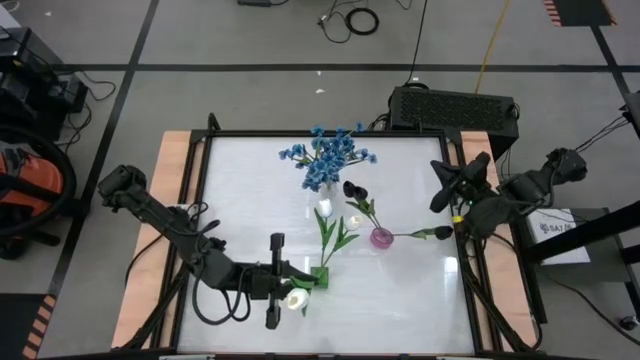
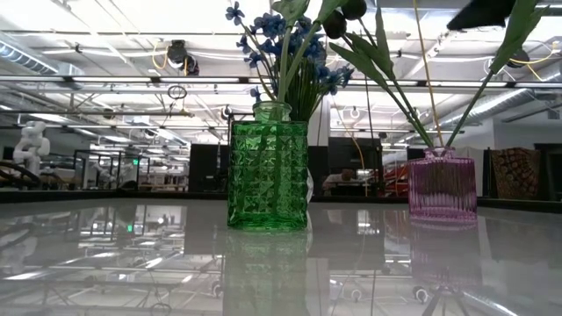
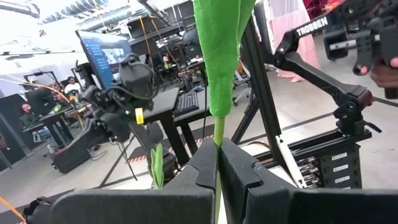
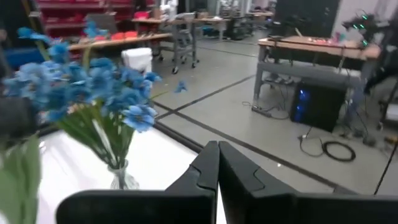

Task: Sort flowers into vase by color
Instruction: Put the white tulip into the green vase

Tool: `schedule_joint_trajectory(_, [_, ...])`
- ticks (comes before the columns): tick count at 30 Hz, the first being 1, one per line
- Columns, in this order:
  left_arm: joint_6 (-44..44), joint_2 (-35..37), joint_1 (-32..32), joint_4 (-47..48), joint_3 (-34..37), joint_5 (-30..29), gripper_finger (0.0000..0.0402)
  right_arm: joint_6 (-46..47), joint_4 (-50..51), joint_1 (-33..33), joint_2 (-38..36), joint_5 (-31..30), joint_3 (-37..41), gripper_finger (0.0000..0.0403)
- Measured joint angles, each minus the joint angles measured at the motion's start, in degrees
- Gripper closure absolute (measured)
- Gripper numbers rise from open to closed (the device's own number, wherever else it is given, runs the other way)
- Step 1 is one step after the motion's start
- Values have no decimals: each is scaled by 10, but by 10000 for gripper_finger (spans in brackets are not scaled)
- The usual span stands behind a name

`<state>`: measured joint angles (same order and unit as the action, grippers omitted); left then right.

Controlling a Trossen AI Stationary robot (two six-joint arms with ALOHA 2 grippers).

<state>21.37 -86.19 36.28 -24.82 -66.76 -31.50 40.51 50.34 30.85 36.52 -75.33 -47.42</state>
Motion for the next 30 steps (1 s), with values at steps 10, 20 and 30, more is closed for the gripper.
schedule_joint_trajectory(10, [-1, 0, -6, 3, 0, 15, 395, -20, -167, -73, -50, 15, 162, 403])
schedule_joint_trajectory(20, [-16, 0, -5, 19, 5, 16, 395, -22, -238, -111, -59, 36, 249, 403])
schedule_joint_trajectory(30, [-39, 0, -19, 19, 7, 45, 395, -375, -488, -196, -131, 225, 247, 403])
